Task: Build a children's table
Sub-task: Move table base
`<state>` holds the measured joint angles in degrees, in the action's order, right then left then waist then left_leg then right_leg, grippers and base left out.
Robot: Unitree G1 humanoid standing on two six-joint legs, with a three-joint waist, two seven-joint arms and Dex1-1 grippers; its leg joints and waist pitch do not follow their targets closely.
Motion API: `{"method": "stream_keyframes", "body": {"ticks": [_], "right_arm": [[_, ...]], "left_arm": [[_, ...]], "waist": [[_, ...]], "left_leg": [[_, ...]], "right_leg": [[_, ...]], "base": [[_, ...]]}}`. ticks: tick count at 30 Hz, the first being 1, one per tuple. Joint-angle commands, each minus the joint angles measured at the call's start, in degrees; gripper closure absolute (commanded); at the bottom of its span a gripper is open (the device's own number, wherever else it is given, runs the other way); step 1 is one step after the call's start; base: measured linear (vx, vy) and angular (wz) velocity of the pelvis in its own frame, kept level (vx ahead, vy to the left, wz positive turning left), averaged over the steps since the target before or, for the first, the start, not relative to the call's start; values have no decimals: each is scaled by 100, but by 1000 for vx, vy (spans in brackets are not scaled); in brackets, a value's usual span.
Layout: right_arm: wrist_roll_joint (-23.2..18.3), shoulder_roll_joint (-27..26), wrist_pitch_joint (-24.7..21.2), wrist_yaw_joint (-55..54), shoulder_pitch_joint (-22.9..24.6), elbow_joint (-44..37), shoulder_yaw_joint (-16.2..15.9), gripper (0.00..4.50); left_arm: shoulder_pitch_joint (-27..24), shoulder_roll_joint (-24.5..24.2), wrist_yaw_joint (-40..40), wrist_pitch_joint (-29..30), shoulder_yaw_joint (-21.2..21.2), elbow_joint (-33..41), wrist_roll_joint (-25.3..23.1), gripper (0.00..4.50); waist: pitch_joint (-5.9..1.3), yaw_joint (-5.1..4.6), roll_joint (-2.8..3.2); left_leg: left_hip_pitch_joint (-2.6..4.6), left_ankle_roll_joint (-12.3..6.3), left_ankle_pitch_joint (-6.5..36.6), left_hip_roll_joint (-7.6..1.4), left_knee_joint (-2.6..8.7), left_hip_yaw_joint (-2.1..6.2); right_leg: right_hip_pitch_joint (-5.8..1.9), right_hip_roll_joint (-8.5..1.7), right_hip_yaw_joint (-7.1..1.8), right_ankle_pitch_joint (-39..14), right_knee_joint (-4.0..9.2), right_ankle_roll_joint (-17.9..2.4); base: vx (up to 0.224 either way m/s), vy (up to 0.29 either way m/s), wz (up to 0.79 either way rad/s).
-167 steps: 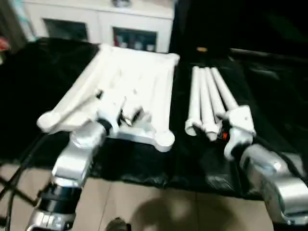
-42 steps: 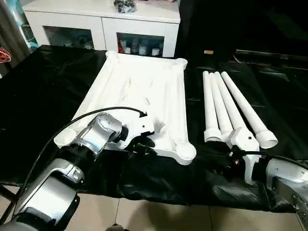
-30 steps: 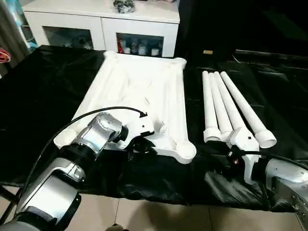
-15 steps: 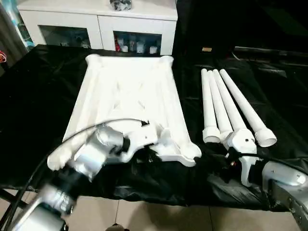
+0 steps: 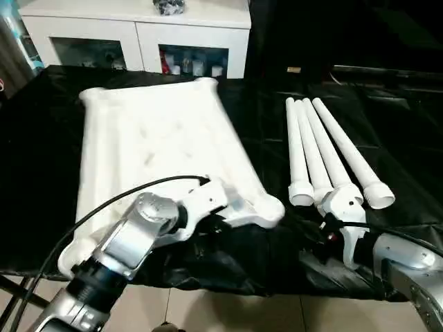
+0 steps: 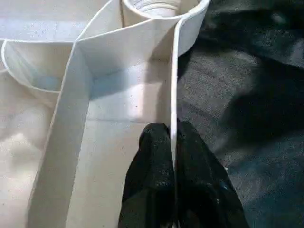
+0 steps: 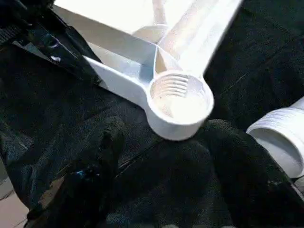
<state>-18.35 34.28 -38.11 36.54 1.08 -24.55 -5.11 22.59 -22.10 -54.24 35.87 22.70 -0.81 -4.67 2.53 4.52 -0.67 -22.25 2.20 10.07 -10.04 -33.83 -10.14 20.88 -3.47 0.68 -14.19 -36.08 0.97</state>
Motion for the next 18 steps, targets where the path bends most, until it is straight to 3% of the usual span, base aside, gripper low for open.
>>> {"method": "stream_keyframes", "body": {"ticks": [1,4,6,8,9,13,14,16,18], "right_arm": [[7,4,8,-24,-3,-113,-31,146],[3,16,-10,-7,-16,-115,-17,146],[-20,1,-51,-5,-41,-113,9,146],[-65,-26,-101,-21,-72,-111,45,146],[-74,-58,-113,-74,-110,-99,96,112],[-179,-156,-214,-188,-247,-76,264,105],[-188,-160,-221,-189,-253,-79,273,77],[-208,-202,-261,-249,-309,-73,323,71],[-267,-426,-570,-553,-546,48,479,69]], "left_arm": [[-88,-12,-33,-278,-148,190,205,448],[-144,-41,-187,-462,-103,265,327,448],[-112,3,-57,-680,-146,127,288,391],[-79,1,28,-821,-176,52,251,392],[-57,4,75,-821,-217,42,250,372],[-76,-104,82,-910,-319,196,285,359],[-85,-125,58,-923,-319,220,294,359],[-148,-237,-52,-865,-358,425,357,359],[-234,-355,-20,-944,-517,687,428,359]], "waist": [[-265,26,-38],[-273,43,-48],[-277,50,-46],[-283,72,-39],[-279,82,-45],[-282,63,-40],[-281,65,-44],[-287,68,-52],[-294,50,-48]], "left_leg": [[144,-122,937,-311,406,127],[147,-116,902,-317,406,127],[153,-133,865,-315,396,119],[152,-139,820,-313,389,119],[154,-134,847,-320,391,117],[153,-86,886,-311,397,121],[155,-80,899,-309,399,123],[154,-81,834,-310,398,124],[147,-90,707,-303,391,123]], "right_leg": [[-134,-420,-186,-189,463,-1165],[-131,-424,-186,-185,453,-1129],[-124,-414,-187,-74,446,-1128],[-124,-418,-184,37,433,-1146],[-123,-423,-184,40,435,-1168],[-123,-418,-182,-41,432,-1123],[-128,-416,-180,-60,436,-1116],[-132,-417,-181,3,421,-1106],[-137,-409,-173,169,390,-1144]], "base": [[0,0,0],[0,0,0],[0,0,0],[0,0,0],[0,0,0],[0,0,0],[0,0,0],[0,0,0],[0,0,0]]}}
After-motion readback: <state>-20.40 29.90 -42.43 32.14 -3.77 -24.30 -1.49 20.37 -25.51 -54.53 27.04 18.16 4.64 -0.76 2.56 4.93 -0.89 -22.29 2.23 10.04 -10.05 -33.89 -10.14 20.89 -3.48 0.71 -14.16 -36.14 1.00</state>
